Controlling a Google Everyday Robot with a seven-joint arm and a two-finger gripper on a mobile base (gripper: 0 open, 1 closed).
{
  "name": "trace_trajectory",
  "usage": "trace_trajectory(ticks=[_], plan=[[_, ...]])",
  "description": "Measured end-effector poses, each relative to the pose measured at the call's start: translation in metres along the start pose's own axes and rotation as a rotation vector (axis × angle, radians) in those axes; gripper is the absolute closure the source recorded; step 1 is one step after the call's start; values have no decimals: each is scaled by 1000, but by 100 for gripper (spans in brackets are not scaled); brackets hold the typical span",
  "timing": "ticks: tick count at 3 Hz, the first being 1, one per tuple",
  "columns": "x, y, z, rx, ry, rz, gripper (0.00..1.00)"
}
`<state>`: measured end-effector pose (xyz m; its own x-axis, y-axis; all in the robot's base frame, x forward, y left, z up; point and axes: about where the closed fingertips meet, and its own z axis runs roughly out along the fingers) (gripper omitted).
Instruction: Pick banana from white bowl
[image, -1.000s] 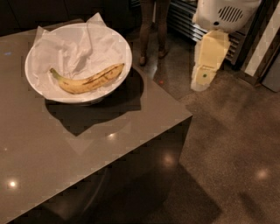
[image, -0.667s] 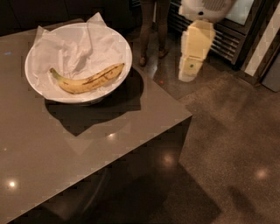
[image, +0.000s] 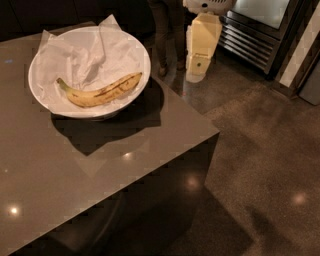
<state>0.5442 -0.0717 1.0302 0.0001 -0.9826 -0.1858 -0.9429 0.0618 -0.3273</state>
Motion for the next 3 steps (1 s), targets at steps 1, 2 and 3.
trace_trajectory(ticks=[1, 2, 3], plan=[[-8, -5, 1, 19, -38, -26, 0], [-28, -15, 12, 4, -48, -73, 0], [-49, -23, 26, -21, -46, -125, 0]])
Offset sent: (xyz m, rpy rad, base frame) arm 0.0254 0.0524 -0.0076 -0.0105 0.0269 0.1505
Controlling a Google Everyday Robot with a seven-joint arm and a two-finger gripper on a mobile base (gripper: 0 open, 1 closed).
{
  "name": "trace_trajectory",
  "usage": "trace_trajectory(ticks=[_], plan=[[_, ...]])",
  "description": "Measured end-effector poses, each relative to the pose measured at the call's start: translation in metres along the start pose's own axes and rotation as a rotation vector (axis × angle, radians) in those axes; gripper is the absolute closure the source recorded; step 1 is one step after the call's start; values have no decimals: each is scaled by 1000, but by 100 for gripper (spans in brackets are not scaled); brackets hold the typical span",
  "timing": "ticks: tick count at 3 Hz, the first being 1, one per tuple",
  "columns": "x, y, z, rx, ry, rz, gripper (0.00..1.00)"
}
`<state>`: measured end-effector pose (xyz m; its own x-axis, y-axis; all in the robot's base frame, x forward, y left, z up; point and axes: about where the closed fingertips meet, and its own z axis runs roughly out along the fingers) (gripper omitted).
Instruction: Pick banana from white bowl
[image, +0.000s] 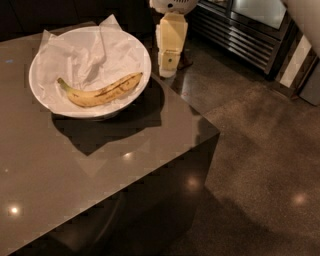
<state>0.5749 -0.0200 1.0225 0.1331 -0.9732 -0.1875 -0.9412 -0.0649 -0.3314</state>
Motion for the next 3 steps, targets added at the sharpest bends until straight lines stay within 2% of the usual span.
trace_trajectory(ticks=[1, 2, 3], plan=[[-3, -4, 0, 19, -12, 0, 0], [-9, -13, 7, 0, -51, 6, 0], [-25, -26, 24, -47, -82, -21, 0]])
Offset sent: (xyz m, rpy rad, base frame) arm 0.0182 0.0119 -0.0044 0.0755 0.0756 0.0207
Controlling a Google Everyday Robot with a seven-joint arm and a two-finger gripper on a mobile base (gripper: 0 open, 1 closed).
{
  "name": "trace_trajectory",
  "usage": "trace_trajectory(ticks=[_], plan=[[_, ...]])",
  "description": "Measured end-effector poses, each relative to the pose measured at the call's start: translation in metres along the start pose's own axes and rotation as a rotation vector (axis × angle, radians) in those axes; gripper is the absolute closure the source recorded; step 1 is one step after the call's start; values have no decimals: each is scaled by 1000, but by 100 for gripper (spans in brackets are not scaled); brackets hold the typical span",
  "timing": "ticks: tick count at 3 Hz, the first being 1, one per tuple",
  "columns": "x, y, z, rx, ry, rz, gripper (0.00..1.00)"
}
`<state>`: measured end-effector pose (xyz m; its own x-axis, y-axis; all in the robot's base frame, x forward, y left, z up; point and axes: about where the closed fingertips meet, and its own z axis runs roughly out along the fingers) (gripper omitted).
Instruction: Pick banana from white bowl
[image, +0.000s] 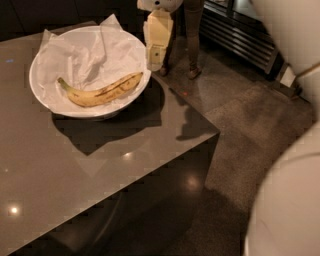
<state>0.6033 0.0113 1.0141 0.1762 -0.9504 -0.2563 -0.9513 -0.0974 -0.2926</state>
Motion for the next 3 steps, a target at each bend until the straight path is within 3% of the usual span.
trace_trajectory(ticks=[2, 3], plan=[[-44, -18, 59, -98, -8, -111, 0], [-49, -25, 57, -63, -37, -108, 0]])
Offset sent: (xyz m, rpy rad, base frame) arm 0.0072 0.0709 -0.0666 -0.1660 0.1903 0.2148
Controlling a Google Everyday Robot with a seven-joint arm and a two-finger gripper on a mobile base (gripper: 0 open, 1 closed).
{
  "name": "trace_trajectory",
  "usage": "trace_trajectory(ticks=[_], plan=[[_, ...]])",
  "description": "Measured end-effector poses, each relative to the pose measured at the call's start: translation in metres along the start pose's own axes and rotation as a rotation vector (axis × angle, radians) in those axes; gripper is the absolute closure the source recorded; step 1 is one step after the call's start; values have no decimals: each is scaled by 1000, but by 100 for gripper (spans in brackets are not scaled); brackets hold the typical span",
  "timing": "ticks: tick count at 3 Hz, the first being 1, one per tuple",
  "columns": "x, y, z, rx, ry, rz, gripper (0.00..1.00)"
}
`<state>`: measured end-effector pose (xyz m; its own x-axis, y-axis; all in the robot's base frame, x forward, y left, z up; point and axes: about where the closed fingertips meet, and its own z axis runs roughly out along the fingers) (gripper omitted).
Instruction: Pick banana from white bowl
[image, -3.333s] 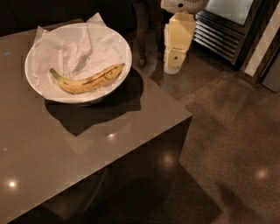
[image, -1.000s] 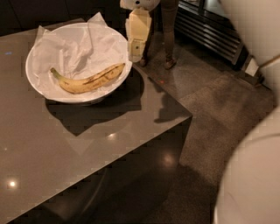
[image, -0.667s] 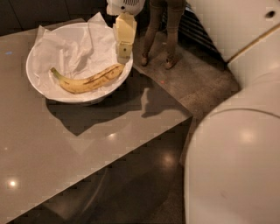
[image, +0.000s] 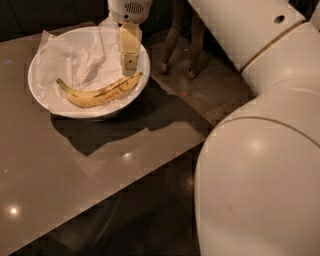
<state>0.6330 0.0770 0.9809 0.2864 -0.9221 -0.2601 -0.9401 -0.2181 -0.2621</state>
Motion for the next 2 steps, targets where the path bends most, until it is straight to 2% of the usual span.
trace_trajectory(ticks=[1, 2], plan=[[-14, 1, 20, -38, -34, 12, 2], [-24, 2, 38, -75, -60, 42, 14]])
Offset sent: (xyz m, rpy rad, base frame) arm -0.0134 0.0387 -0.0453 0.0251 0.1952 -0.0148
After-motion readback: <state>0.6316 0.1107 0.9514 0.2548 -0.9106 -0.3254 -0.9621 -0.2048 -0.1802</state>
